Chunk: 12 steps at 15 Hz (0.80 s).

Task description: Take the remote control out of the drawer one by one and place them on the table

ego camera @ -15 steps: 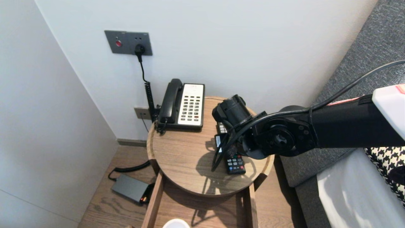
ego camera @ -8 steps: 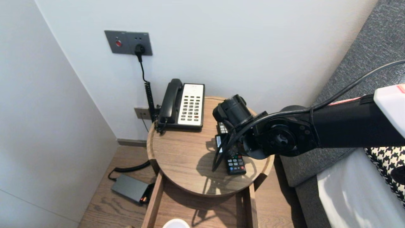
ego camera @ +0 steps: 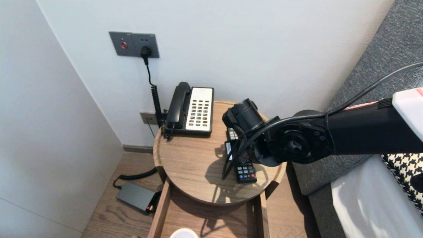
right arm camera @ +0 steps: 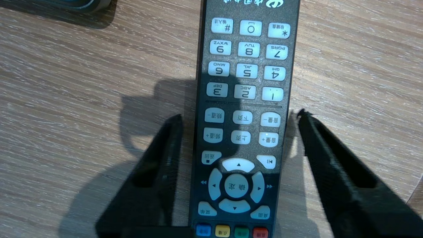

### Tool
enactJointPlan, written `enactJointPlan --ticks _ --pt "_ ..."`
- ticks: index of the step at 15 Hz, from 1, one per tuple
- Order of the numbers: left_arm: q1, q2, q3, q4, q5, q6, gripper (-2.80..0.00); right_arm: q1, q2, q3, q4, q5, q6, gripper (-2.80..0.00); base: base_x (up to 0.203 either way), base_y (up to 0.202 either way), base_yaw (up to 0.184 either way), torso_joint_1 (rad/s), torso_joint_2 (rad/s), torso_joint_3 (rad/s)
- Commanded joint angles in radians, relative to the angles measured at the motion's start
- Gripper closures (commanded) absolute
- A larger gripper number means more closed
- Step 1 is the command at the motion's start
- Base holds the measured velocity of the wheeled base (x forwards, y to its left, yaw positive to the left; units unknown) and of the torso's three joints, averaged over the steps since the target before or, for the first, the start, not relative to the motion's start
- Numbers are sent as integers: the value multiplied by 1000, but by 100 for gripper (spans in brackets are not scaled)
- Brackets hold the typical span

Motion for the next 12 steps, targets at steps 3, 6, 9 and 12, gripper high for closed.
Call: enactJointPlan --ticks 3,6,9,12 --pt "1 0 10 -1 0 1 0 3 -30 -3 0 -5 -2 -280 0 0 0 0 0 0" --pt "1 0 11 -1 0 1 0 3 -112 -12 2 -3 -18 -280 0 0 0 0 0 0" --pt "1 0 12 -1 0 1 0 5 -231 0 54 -1 -55 0 0 0 0 0 0 0" --pt "-1 0 12 -1 -1 1 0 48 -338 10 235 28 -44 0 0 0 0 0 0 0"
